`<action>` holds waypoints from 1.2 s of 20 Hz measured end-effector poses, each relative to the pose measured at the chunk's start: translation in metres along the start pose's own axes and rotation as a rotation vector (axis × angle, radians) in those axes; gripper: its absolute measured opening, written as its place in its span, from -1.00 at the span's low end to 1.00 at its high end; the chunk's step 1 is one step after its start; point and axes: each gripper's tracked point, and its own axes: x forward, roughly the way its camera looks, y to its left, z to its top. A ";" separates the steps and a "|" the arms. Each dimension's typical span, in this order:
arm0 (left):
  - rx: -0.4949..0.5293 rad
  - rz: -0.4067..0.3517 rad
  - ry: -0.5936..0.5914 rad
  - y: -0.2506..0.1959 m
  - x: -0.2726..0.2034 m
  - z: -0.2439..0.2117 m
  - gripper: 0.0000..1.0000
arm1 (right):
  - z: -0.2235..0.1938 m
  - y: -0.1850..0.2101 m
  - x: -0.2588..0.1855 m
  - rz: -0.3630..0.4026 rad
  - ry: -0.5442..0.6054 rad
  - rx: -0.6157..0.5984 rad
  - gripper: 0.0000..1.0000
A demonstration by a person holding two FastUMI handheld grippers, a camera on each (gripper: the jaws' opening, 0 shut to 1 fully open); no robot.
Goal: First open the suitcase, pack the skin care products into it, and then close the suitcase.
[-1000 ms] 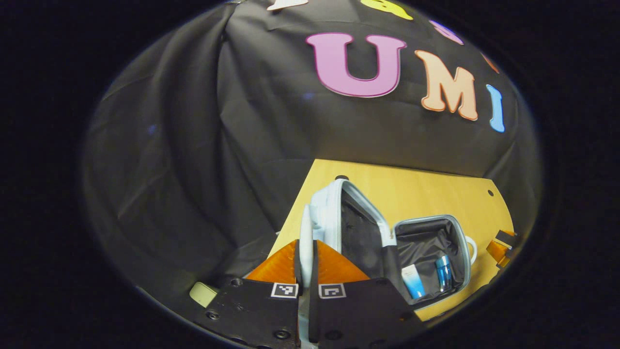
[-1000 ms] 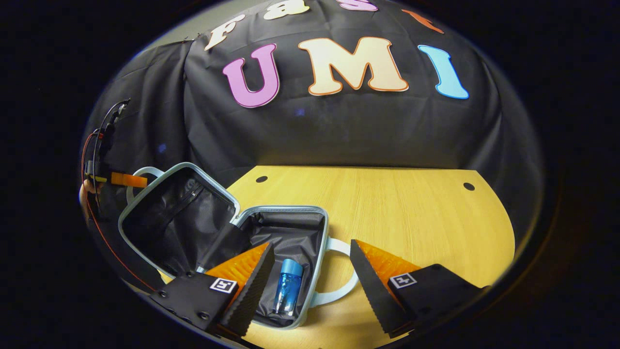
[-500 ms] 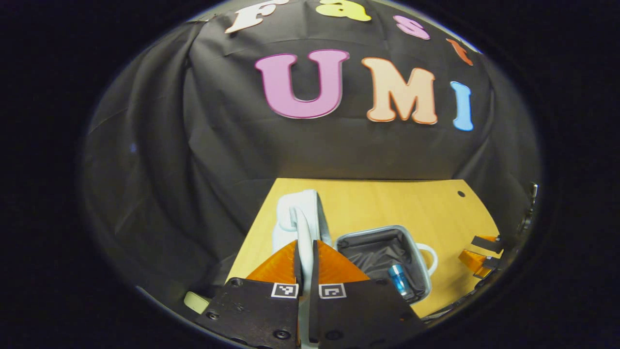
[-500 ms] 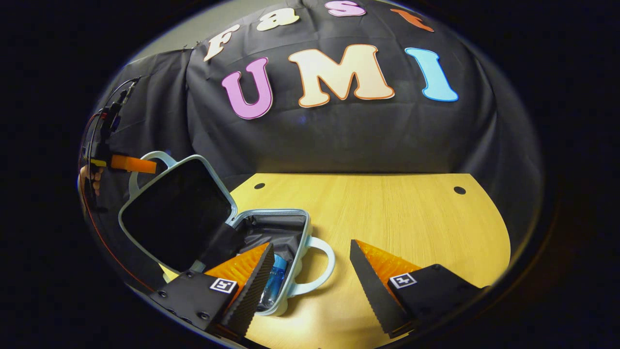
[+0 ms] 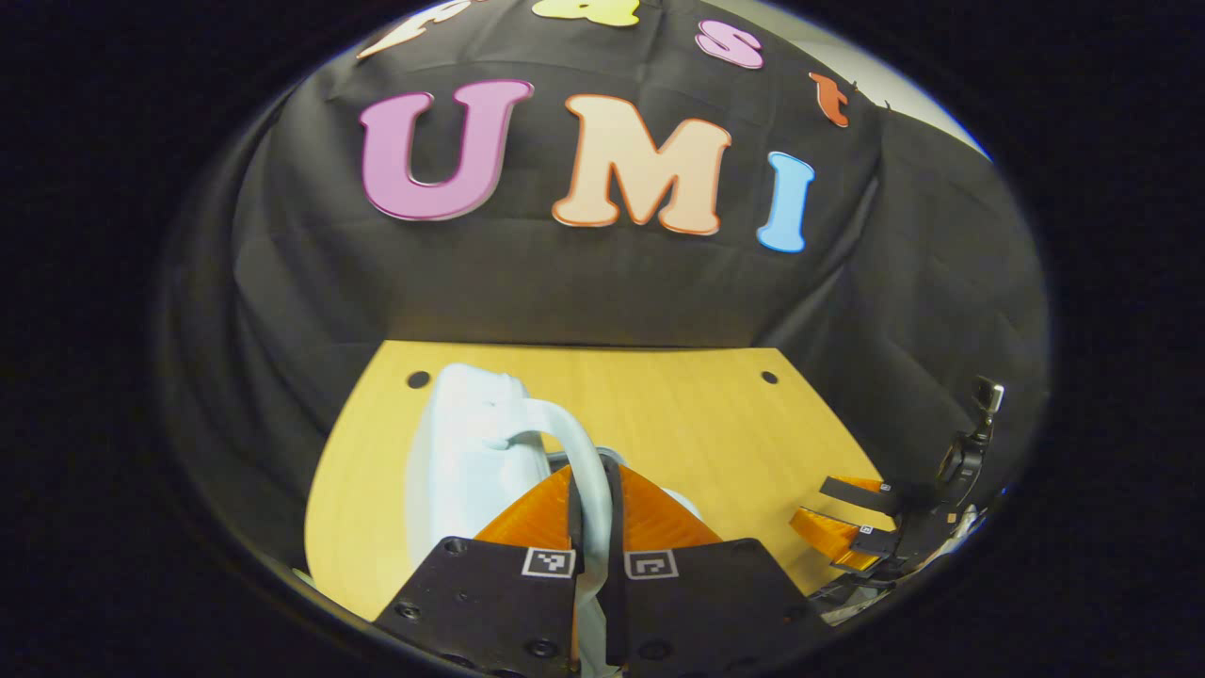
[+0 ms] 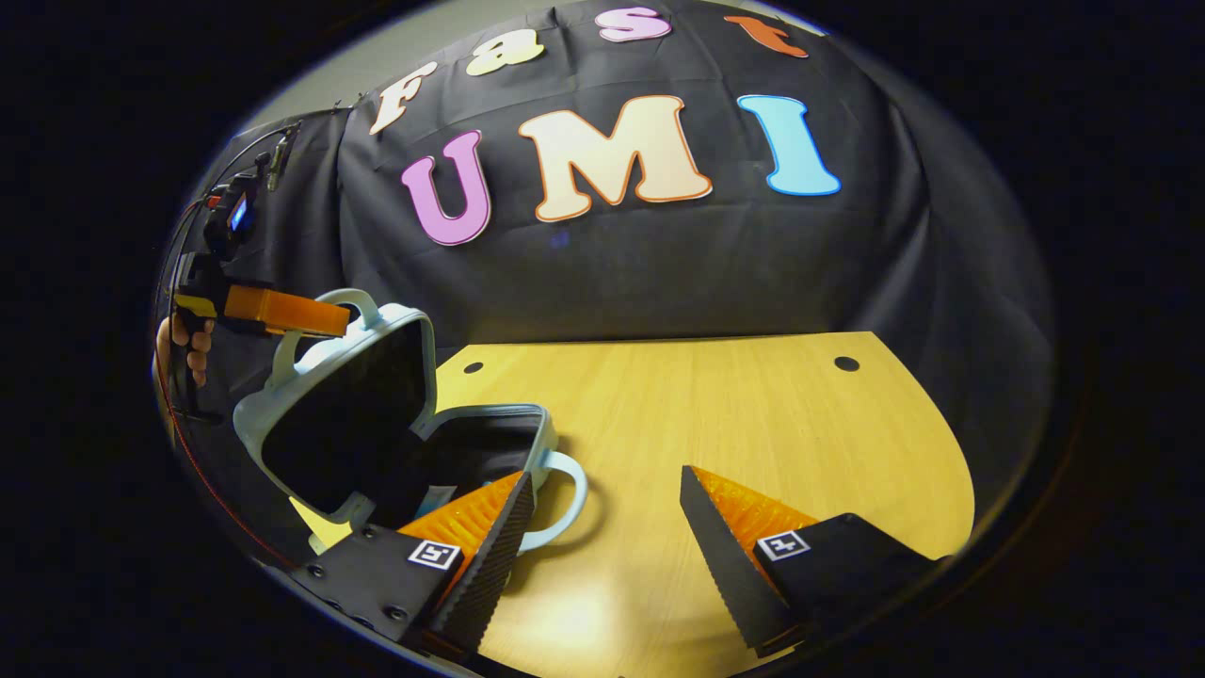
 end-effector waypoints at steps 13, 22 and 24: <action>0.040 -0.079 0.194 -0.079 0.087 -0.089 -0.89 | -0.019 -0.080 -0.049 -0.113 0.011 0.012 0.97; 0.061 0.013 0.218 -0.100 0.123 -0.135 -0.60 | -0.024 -0.120 -0.065 -0.121 -0.001 0.018 0.97; 0.066 0.062 0.131 -0.105 0.125 -0.120 0.19 | -0.016 -0.120 -0.063 -0.104 -0.016 0.015 0.97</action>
